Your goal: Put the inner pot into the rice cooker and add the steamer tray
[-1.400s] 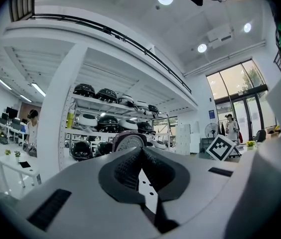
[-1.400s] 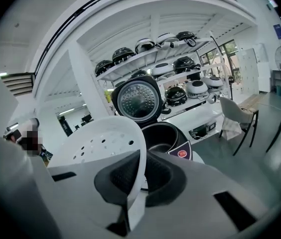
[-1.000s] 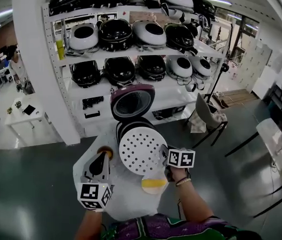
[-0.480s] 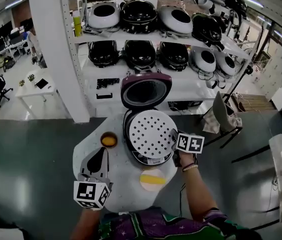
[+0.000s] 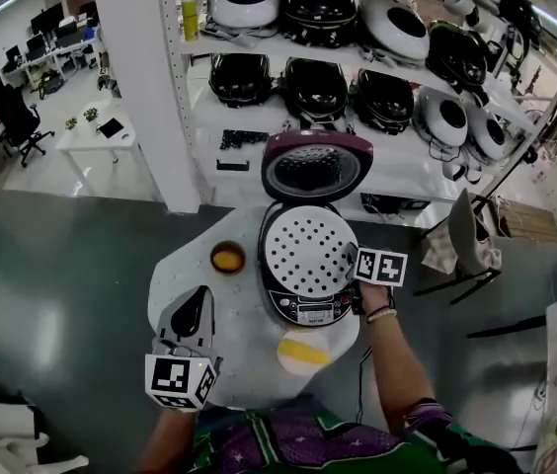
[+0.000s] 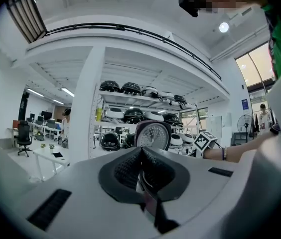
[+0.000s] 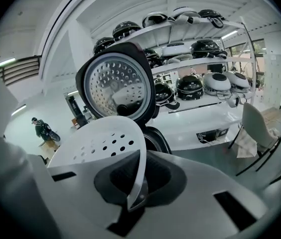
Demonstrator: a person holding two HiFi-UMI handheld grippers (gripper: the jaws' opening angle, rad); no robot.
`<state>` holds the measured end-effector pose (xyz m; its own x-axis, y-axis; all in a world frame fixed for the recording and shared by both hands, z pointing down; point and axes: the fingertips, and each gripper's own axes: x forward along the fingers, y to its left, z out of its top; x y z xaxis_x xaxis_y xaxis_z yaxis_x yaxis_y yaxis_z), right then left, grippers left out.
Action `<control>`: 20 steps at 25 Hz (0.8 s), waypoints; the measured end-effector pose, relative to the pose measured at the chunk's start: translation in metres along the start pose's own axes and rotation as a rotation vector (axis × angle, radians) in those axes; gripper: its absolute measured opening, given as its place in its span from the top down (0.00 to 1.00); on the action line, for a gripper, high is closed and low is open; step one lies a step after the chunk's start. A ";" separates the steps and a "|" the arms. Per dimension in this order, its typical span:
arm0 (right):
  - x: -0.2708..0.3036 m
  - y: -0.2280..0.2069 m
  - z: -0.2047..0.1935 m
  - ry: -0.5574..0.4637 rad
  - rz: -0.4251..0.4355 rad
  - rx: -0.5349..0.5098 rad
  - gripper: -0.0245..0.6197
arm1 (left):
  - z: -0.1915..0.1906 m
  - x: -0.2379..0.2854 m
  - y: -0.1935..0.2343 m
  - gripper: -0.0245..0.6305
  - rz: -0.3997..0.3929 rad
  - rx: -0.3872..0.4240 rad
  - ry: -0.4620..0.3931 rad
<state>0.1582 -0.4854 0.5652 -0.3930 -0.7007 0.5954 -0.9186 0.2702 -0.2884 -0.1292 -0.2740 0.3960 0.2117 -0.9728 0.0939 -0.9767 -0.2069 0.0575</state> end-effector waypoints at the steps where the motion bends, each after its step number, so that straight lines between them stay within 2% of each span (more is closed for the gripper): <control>1: 0.005 -0.002 0.000 0.010 0.001 -0.005 0.94 | 0.000 0.001 0.000 0.93 0.009 0.001 0.003; 12: 0.052 -0.022 -0.005 0.120 -0.018 -0.064 0.94 | -0.017 0.011 0.003 0.93 0.078 0.014 0.052; 20: 0.069 -0.023 -0.010 0.145 -0.038 -0.123 0.94 | -0.023 0.014 0.008 0.93 0.098 0.035 0.057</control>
<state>0.1514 -0.5337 0.6203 -0.3518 -0.6122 0.7082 -0.9275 0.3304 -0.1751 -0.1336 -0.2873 0.4205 0.1154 -0.9813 0.1541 -0.9933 -0.1152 0.0104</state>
